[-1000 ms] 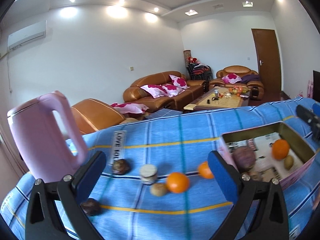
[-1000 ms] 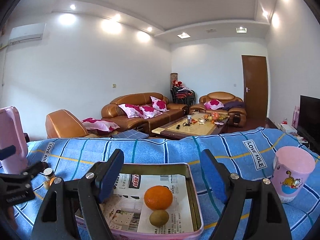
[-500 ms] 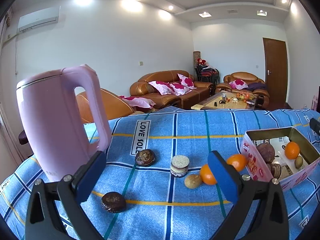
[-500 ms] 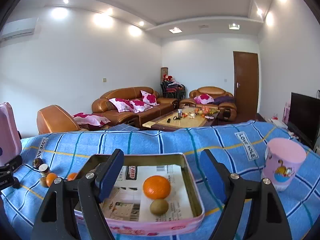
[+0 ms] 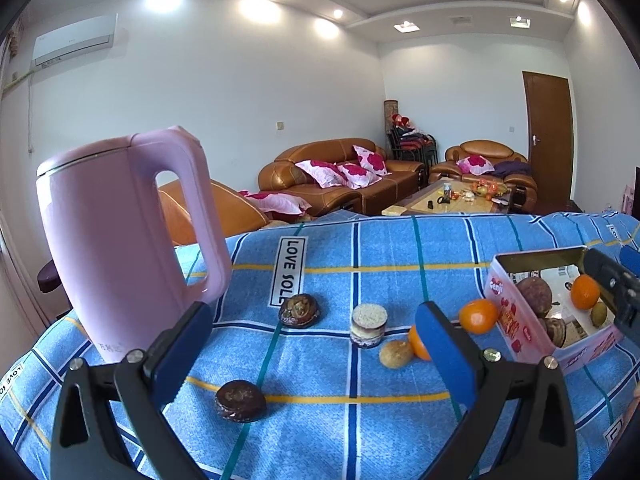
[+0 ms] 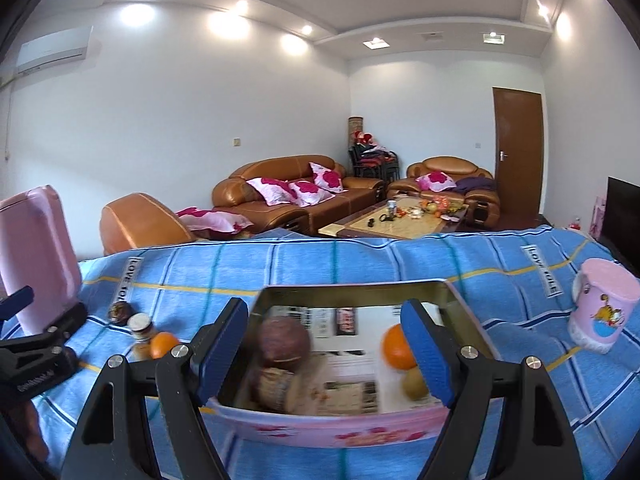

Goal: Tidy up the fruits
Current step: 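Withdraw both grippers from the tin box, then move the right gripper toward the oranges on the table, then grasp an orange with the right gripper while left grasps the dark round cake, then carry the orange and the dark cake over the tin box with both grippers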

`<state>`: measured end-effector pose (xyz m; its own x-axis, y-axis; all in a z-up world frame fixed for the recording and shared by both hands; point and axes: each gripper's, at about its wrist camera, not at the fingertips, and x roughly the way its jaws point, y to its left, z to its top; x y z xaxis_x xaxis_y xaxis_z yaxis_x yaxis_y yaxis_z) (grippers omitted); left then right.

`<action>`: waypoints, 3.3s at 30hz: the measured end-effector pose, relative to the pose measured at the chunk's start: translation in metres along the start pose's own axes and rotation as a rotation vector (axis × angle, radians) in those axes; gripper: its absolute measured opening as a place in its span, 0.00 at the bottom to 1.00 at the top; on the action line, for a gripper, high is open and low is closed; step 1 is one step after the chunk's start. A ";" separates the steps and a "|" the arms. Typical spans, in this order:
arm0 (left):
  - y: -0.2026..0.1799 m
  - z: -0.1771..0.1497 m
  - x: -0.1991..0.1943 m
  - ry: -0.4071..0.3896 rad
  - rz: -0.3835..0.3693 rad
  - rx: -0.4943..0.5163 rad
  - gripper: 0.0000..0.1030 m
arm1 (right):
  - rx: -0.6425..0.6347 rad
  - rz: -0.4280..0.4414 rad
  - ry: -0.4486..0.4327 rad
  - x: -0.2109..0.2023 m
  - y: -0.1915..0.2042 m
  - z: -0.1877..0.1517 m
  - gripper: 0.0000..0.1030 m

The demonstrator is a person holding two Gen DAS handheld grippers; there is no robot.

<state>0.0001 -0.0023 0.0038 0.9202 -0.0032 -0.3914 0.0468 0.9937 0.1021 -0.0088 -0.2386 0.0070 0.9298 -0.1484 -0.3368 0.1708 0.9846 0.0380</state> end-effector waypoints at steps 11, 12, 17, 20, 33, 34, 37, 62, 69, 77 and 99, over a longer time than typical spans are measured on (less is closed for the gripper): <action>0.028 -0.003 0.013 0.062 0.060 -0.001 1.00 | -0.017 0.089 0.035 0.010 0.040 -0.003 0.78; 0.032 -0.003 0.015 0.070 0.070 -0.002 1.00 | -0.030 0.103 0.045 0.012 0.043 -0.003 0.78; 0.058 -0.001 0.026 0.115 0.118 -0.048 1.00 | -0.151 0.134 0.140 0.030 0.062 -0.004 0.78; 0.074 0.002 0.032 0.154 0.118 -0.094 1.00 | -0.194 0.167 0.186 0.040 0.067 -0.006 0.77; 0.104 0.005 0.044 0.256 0.044 -0.155 1.00 | -0.302 0.268 0.359 0.078 0.116 -0.016 0.43; 0.102 0.004 0.045 0.260 0.045 -0.141 1.00 | -0.304 0.267 0.374 0.081 0.118 -0.016 0.43; 0.098 0.004 0.045 0.269 0.030 -0.111 1.00 | -0.310 0.256 0.405 0.091 0.122 -0.019 0.43; 0.068 -0.026 0.075 0.497 -0.114 0.067 0.68 | -0.110 0.305 0.256 0.042 0.098 -0.006 0.35; 0.067 -0.030 0.075 0.508 -0.182 0.052 0.40 | -0.083 0.302 0.214 0.028 0.095 -0.006 0.35; 0.071 -0.010 0.043 0.294 -0.233 -0.057 0.39 | -0.051 0.271 0.135 0.018 0.085 -0.004 0.35; 0.051 -0.002 0.010 0.060 -0.001 -0.024 0.40 | -0.137 0.182 0.067 0.005 0.087 -0.006 0.35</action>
<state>0.0112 0.0486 0.0032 0.8952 0.0022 -0.4458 0.0375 0.9961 0.0803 0.0085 -0.1530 0.0030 0.9169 0.0349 -0.3975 -0.0477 0.9986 -0.0224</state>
